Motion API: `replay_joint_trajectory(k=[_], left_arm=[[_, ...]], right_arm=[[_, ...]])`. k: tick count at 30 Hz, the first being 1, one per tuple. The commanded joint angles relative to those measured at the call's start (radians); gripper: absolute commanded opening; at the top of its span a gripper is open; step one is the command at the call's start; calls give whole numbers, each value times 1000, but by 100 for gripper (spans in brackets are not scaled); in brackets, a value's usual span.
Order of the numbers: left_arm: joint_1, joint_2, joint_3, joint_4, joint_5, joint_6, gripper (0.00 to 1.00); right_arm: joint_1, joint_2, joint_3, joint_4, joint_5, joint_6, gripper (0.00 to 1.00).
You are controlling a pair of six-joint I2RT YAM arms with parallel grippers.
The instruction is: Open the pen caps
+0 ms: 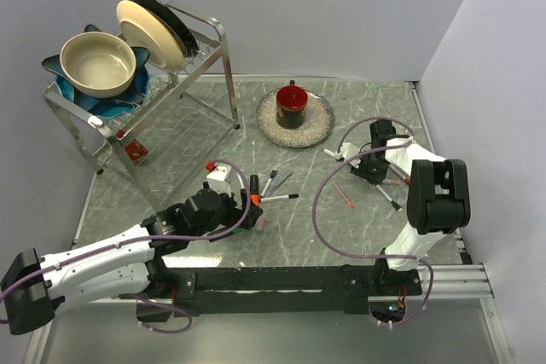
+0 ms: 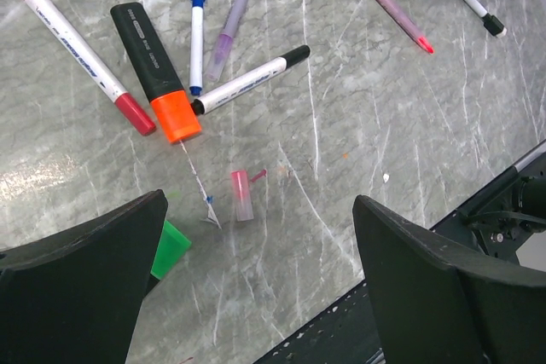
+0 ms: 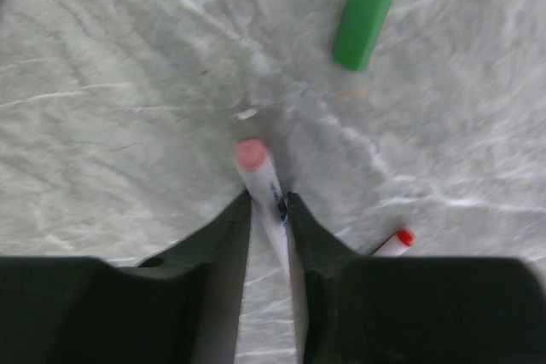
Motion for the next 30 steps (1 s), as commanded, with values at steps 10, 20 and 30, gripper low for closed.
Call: replay_joint_trajectory(k=[10,20,30], left_arm=[[21,31,0,80,7,6,97],[87,58,-54,289,220,-52,99],[93,144,-11,450,351,-81,98]], right_arm=[[5,66,66,123,-75,-51,3],[-16,-82,78,219,-171,68,0],[-19,-421,24,239,-351,447,0]])
